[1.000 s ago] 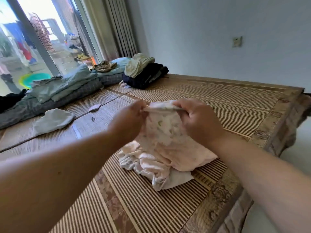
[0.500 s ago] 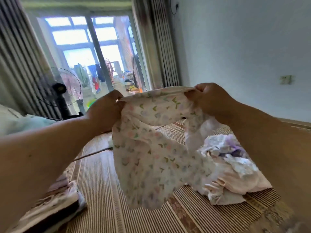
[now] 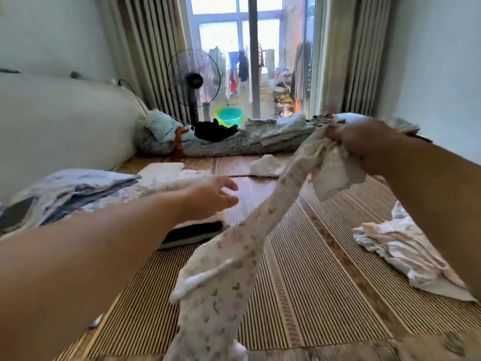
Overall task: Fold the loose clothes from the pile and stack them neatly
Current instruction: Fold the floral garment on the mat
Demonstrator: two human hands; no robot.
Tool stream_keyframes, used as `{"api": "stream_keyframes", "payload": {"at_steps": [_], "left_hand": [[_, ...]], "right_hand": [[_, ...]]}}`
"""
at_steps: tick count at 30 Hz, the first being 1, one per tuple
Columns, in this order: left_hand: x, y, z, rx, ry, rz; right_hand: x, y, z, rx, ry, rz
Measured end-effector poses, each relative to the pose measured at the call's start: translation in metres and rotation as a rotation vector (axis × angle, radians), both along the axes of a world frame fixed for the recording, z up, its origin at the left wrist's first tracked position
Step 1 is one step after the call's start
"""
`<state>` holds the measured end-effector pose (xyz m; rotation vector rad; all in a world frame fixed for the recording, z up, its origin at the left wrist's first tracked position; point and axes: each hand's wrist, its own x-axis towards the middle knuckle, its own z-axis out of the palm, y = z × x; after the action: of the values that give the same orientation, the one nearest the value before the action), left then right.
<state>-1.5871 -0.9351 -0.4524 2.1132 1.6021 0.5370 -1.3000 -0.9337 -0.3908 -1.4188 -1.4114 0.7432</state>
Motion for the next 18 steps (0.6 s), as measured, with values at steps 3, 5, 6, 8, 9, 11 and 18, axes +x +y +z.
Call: {"api": "stream_keyframes", "payload": {"at_steps": [3,5,6,8,9,11,18], "left_hand": [[-0.043,-0.014,-0.059,-0.178,0.196,0.045],[-0.067,-0.023,-0.100,-0.251,0.314,0.139],[-0.074,-0.028,-0.118,-0.290,0.336,0.178],[-0.078,-0.034,-0.148,-0.358,0.277,0.232],[-0.075,-0.034,-0.160,-0.383,0.195,0.255],[-0.064,-0.030,-0.177,-0.389,0.024,0.298],[-0.028,0.000,-0.180,-0.378,-0.268,0.452]], "right_hand": [[-0.007,0.002,-0.052,-0.073,-0.125,-0.063],[-0.007,-0.002,-0.087,-0.163,-0.196,-0.070],[-0.007,-0.005,-0.102,-0.220,-0.250,-0.085],[-0.006,-0.012,-0.131,-0.351,-0.415,-0.075],[-0.007,-0.017,-0.146,-0.407,-0.529,-0.048],[-0.011,-0.027,-0.175,-0.506,-0.691,0.004],[-0.054,-0.024,-0.218,-0.542,-0.838,-0.084]]}}
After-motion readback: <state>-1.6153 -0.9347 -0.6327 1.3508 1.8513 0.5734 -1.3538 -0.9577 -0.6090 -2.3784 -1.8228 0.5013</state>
